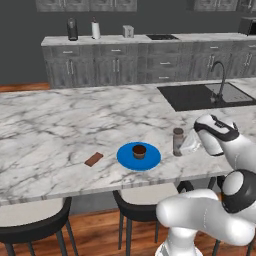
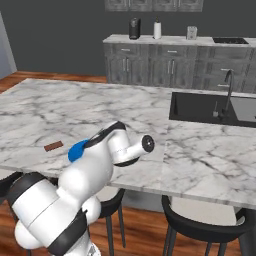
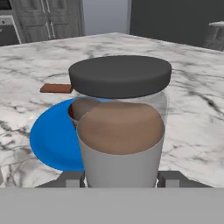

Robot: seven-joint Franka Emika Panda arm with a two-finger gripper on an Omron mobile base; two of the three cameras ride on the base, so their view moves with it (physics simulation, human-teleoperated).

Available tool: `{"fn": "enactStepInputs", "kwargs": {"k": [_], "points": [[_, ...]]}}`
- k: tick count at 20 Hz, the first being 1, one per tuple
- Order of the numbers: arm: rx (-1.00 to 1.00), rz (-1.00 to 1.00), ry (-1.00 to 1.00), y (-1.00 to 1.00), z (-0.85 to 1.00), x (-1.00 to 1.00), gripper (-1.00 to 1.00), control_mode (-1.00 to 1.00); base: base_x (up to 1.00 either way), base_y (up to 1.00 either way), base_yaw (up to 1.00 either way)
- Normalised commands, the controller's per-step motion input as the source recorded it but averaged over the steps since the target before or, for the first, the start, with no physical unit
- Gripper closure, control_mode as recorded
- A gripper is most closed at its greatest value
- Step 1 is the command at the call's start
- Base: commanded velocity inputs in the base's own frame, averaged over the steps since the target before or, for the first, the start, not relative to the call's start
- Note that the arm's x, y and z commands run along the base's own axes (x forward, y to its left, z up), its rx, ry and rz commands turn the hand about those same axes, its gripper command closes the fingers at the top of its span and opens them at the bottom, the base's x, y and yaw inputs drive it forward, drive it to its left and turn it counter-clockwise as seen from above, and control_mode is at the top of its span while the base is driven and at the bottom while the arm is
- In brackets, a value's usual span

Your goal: Take the cinnamon bottle from the cabinet and place it on the dining table, next to the plate with the cupcake. Then take the chocolate from the dining counter and place it on the cupcake plate.

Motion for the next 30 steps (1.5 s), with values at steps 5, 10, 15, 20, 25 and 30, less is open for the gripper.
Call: {"fn": "enactStepInputs", "kwargs": {"k": [5,10,15,20,25,30], "points": [[0.00,0.03,0.00,0.11,-0.32,0.20,1.00,-1.00,0.00,0.00,0.00],[0.00,0.04,0.00,0.11,-0.31,0.30,1.00,-1.00,0.00,0.00,0.00],[0.00,0.05,0.00,0.00,-0.35,0.33,1.00,-1.00,0.00,0.00,0.00],[0.00,0.05,0.00,0.00,-0.33,0.34,1.00,-1.00,0.00,0.00,0.00],[0.00,0.06,0.00,0.00,-0.22,0.13,1.00,-1.00,0.00,0.00,0.00],[0.00,0.02,-0.01,0.02,-0.08,-0.03,-1.00,-1.00,0.00,0.00,0.00]]}}
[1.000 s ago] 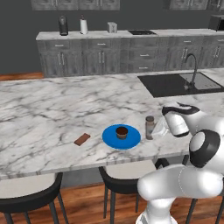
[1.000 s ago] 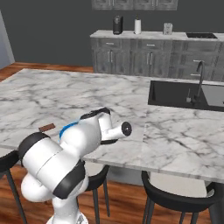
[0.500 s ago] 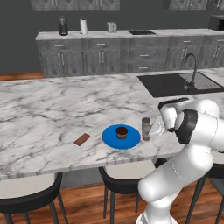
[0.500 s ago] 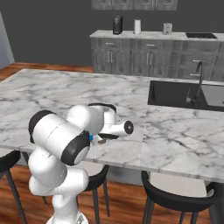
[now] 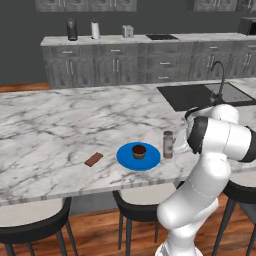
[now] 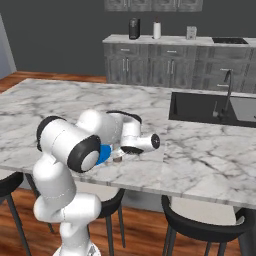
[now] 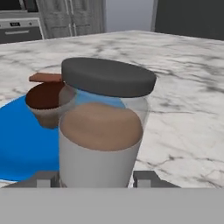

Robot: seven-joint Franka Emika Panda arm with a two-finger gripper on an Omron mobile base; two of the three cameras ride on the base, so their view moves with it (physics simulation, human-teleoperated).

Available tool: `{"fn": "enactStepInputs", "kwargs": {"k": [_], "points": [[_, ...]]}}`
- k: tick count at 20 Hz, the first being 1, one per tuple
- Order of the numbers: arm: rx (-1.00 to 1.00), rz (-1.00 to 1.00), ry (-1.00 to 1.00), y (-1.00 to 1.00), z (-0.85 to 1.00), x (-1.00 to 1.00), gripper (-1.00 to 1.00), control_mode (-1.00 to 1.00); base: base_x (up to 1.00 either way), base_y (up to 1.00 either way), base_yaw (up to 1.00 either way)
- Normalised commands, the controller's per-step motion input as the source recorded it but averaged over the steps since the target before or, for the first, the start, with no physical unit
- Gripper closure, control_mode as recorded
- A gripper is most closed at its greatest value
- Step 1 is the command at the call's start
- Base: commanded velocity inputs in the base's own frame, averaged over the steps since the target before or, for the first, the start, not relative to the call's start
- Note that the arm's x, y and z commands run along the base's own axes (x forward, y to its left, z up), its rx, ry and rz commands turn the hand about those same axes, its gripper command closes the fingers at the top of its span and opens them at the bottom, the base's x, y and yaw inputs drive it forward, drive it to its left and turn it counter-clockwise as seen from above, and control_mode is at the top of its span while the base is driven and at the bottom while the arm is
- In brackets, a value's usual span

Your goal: Take the cinnamon bottle from the cabinet and place it on the dining table, next to the plate with the cupcake. Then take the chocolate from the dining counter and place it on the cupcake plate.

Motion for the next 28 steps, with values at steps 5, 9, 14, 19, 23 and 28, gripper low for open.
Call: {"fn": "enactStepInputs", "kwargs": {"k": [5,9,14,19,23,28], "points": [[0.00,0.00,-0.09,0.06,0.26,-0.29,-1.00,-1.00,0.00,0.00,0.00],[0.00,0.00,-0.12,0.00,0.52,-0.28,-1.00,-1.00,0.00,0.00,0.00],[0.00,0.00,-0.05,0.00,0.91,-0.06,-1.00,-1.00,0.00,0.00,0.00],[-0.05,0.00,0.00,0.21,1.00,-0.03,-1.00,-1.00,0.00,0.00,0.00],[-0.17,0.02,0.00,0.89,1.00,-0.15,-1.00,-1.00,0.00,0.00,0.00],[-0.36,0.12,0.02,1.00,0.84,-0.02,-1.00,-1.00,0.00,0.00,0.00]]}}
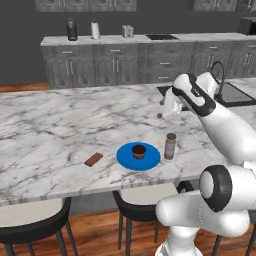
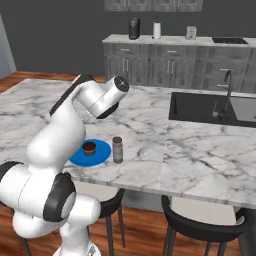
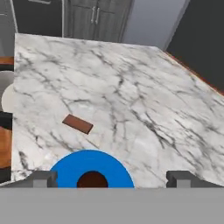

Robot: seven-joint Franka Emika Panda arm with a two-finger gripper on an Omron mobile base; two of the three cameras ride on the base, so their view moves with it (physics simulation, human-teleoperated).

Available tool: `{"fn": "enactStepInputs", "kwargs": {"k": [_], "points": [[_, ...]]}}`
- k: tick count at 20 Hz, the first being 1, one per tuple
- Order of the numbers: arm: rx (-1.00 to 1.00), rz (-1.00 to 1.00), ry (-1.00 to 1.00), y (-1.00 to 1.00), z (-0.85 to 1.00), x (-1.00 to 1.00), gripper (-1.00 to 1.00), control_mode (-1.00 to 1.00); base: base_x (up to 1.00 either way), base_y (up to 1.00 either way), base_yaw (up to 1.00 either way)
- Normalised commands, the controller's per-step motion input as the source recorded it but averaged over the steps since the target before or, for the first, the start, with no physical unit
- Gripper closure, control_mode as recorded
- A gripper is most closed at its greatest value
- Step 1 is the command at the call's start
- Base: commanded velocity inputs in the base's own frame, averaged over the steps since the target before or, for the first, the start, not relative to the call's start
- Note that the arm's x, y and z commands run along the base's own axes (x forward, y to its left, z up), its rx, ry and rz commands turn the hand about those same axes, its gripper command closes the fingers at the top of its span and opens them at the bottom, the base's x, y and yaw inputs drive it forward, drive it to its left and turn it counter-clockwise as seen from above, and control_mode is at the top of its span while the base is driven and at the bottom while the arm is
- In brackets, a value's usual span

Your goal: Take the cinnamon bottle from the cabinet and place it on the dining table, next to the plate with the cupcake. Then take the chocolate from the dining counter and place it on the cupcake plate.

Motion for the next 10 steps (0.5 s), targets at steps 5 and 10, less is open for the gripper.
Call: {"fn": "enactStepInputs", "kwargs": {"k": [5,10], "points": [[-0.44,0.37,0.08,1.00,0.35,-0.03,-1.00,-1.00,0.00,0.00,0.00],[-0.49,0.29,0.15,1.00,0.09,0.00,-1.00,-1.00,0.00,0.00,0.00]]}}
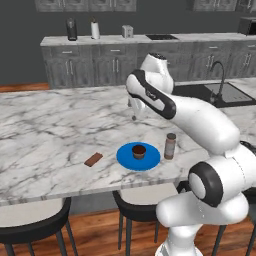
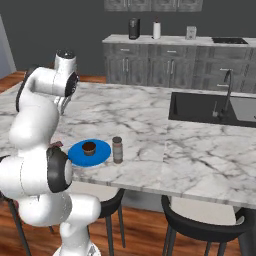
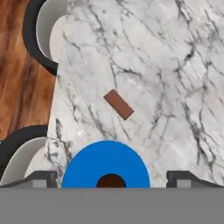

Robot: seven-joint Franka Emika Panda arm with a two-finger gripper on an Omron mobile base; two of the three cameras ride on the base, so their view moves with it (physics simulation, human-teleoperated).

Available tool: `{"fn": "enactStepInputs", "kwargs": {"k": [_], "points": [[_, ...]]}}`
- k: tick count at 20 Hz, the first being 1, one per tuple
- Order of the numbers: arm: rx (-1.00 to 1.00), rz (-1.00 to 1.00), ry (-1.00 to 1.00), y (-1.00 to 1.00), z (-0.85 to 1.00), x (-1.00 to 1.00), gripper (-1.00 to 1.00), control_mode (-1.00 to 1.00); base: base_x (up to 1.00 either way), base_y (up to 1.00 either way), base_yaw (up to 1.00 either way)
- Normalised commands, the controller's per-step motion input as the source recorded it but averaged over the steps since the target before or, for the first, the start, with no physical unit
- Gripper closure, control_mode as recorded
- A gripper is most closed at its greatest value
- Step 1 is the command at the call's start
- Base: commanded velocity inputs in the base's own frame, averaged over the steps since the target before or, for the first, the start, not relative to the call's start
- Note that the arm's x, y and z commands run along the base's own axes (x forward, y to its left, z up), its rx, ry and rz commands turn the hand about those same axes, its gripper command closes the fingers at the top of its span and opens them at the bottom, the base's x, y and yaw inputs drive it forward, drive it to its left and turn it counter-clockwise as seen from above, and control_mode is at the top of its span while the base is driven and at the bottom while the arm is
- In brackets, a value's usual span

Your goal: Take the cinnamon bottle from the cabinet and place it on the dining table, next to the plate with the cupcake. Then take the chocolate from the dining counter and place it on the cupcake plate.

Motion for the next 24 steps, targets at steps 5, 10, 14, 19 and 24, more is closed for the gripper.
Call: {"fn": "enactStepInputs", "kwargs": {"k": [5,10,14,19,24], "points": [[-0.44,0.48,0.10,0.82,-0.06,0.00,-1.00,-1.00,0.00,0.00,0.00],[-0.28,0.68,0.01,0.30,-0.48,0.00,-1.00,-1.00,0.00,0.00,0.00],[-0.04,0.63,0.03,0.27,-0.77,0.00,-1.00,-1.00,0.00,0.00,0.00],[0.00,0.35,0.01,0.34,-0.94,0.03,-1.00,-1.00,0.00,0.00,0.00],[0.00,0.00,0.00,0.63,-0.85,0.39,-1.00,-1.00,0.00,0.00,0.00]]}}
